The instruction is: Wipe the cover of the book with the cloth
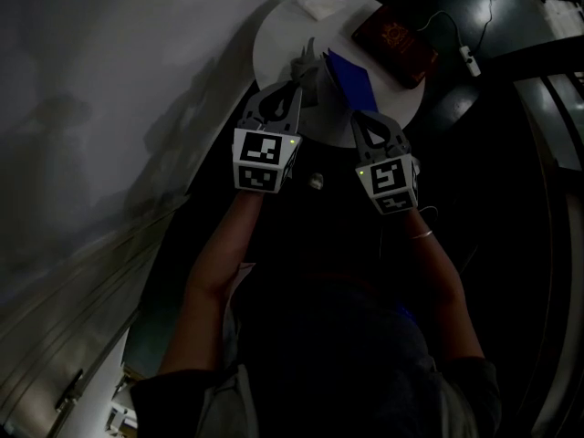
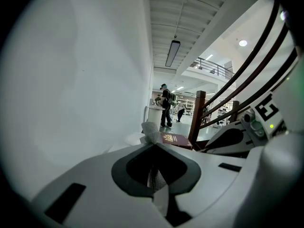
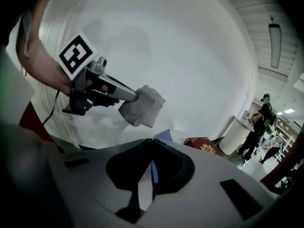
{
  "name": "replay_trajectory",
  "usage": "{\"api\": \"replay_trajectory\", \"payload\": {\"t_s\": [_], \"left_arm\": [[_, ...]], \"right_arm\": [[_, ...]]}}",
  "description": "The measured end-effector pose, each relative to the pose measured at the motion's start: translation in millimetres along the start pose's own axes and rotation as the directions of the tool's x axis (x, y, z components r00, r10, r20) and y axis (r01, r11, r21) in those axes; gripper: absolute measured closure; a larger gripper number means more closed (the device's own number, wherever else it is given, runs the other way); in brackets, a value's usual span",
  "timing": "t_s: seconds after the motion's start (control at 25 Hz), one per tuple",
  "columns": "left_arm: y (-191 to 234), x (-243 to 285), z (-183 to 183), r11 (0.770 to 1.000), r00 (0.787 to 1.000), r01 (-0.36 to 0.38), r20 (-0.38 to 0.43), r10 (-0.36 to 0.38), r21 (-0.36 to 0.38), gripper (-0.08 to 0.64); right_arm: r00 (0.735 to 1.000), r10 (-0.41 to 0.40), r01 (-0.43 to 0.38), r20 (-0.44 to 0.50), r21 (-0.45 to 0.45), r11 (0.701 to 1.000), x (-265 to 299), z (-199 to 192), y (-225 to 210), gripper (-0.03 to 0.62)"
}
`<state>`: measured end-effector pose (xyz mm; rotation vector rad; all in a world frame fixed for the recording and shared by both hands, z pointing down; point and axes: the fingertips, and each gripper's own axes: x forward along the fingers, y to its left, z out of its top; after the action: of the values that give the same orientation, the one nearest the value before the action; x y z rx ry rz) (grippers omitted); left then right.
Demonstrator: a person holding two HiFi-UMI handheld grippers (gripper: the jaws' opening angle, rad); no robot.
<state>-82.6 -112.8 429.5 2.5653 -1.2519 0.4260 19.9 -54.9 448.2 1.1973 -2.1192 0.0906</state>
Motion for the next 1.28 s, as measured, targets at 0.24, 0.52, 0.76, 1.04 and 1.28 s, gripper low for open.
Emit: {"api": "replay_trajectory", "payload": {"t_s": [0.24, 0.52, 0.76, 1.04, 1.28], "left_arm": [[-9.8, 5.8, 6.1, 0.999, 0.999, 0.032, 0.006, -0.032, 0.021, 0.535], [-26.1, 11.1, 13.2, 0.996, 0.997, 0.079, 0.007, -0.079, 0.048, 0.534], [-44.0, 15.5, 18.3, 0.988, 0.991, 0.131, -0.006, -0.131, 0.078, 0.534], [-74.8, 32.6, 23.1, 0.971, 0.977, 0.211, -0.016, -0.21, 0.113, 0.534], [-108.3, 47.4, 23.8, 0.942, 0.952, 0.307, -0.03, -0.306, 0.137, 0.534]], "right_arm": [[0.994, -0.103, 0.095, 0.038, 0.159, 0.983, -18.2, 4.3, -38.4, 0.563], [0.974, -0.221, 0.183, 0.055, 0.395, 0.9, -44.2, -16.1, -81.8, 0.561], [0.947, -0.32, 0.244, 0.032, 0.575, 0.781, -69.3, -48.5, -109.8, 0.561], [0.928, -0.373, 0.256, 0.011, 0.709, 0.657, -83.8, -82.8, -126.5, 0.561], [0.918, -0.397, 0.261, -0.008, 0.767, 0.587, -90.8, -105.1, -137.6, 0.561]]}}
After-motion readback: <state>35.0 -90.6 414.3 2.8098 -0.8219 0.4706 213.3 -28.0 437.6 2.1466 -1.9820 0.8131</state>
